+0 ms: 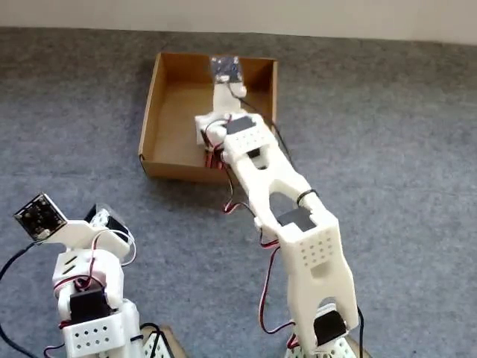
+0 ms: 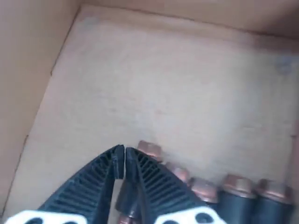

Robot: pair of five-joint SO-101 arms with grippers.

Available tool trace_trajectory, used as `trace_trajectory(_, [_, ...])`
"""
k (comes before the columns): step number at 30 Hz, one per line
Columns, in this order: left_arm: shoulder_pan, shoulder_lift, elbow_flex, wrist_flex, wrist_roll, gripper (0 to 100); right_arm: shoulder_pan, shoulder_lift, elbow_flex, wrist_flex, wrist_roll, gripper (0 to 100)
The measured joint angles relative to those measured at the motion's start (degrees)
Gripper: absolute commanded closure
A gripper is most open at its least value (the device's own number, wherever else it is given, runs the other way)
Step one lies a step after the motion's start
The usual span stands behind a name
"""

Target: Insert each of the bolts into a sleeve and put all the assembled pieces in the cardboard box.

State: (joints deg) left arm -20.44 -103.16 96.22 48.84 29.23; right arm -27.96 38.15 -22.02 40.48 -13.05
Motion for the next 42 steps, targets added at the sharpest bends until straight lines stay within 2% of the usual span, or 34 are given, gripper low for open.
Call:
trace_trajectory(6, [0.0, 0.0, 0.0, 0.0, 0.0, 99, 0.0, 0.0, -16.0, 14.9, 0.2, 98.8])
trace_trajectory(15, [0.0, 0.0, 0.0, 0.0, 0.0, 99, 0.0, 0.1, -50.3, 51.4, 0.5, 98.8])
trace_trajectory(19, [0.0, 0.0, 0.0, 0.0, 0.0, 99, 0.0, 0.1, -60.8, 57.5, 0.5, 98.8])
trace_trajectory(24, [0.0, 0.0, 0.0, 0.0, 0.0, 99, 0.2, 0.1, -65.8, 59.8, 0.5, 98.8])
trace_trajectory(32, [0.0, 0.0, 0.0, 0.0, 0.0, 99, 3.3, -2.3, -57.2, 60.0, 0.5, 99.3])
trace_trajectory(36, [0.0, 0.0, 0.0, 0.0, 0.0, 99, 4.6, -12.7, -42.0, 60.0, 0.5, 99.3])
trace_trajectory(42, [0.0, 0.0, 0.0, 0.0, 0.1, 99, 4.7, -35.0, -10.8, 59.0, 0.5, 99.3])
